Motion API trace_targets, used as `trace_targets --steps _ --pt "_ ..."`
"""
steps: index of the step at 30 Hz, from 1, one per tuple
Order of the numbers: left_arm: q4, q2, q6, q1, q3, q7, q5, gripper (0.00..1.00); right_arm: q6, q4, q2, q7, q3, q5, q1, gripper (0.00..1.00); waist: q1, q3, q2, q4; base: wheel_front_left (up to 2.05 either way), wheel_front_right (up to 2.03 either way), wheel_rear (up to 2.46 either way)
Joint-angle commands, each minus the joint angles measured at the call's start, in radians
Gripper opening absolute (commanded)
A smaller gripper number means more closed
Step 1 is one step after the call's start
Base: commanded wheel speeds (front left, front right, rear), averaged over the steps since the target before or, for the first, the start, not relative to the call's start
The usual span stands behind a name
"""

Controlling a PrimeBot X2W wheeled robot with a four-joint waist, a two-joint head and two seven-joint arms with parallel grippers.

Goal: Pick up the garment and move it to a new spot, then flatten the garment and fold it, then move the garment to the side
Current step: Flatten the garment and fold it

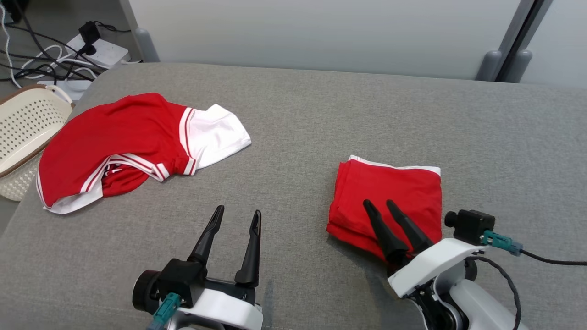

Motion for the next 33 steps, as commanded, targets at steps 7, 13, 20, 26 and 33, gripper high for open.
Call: trace_targets --steps 7,13,20,26,33 --pt "-0.029 0.003 0.015 -0.009 0.087 -0.005 -0.019 1.00 0.000 0.039 -0.067 -0.042 -0.136 -0.141 -0.001 1.00 0.0000 -0.035 0.0000 -0.089 0.00 0.00 0.00" --pt "-0.037 0.003 0.015 0.009 0.140 -0.005 -0.032 1.00 0.000 0.004 -0.055 -0.043 -0.329 -0.369 0.044 1.00 0.0000 -0.058 0.0000 -0.135 0.00 0.00 0.00" --pt "-0.040 0.003 0.003 0.025 0.189 -0.005 -0.011 1.00 0.000 -0.067 -0.026 -0.044 -0.420 -0.574 0.141 1.00 0.0000 -0.073 0.0000 -0.149 0.00 0.00 0.00" --pt "-0.047 0.003 -0.007 0.057 0.234 -0.005 0.010 1.00 0.000 -0.146 -0.004 -0.044 -0.484 -0.700 0.246 1.00 0.0000 -0.087 0.0000 -0.154 0.00 0.00 0.00" --pt "-0.080 0.003 -0.014 0.103 0.248 -0.005 0.042 1.00 0.000 -0.233 0.013 -0.044 -0.518 -0.727 0.325 1.00 0.0000 -0.105 0.0000 -0.149 0.00 0.00 0.00"
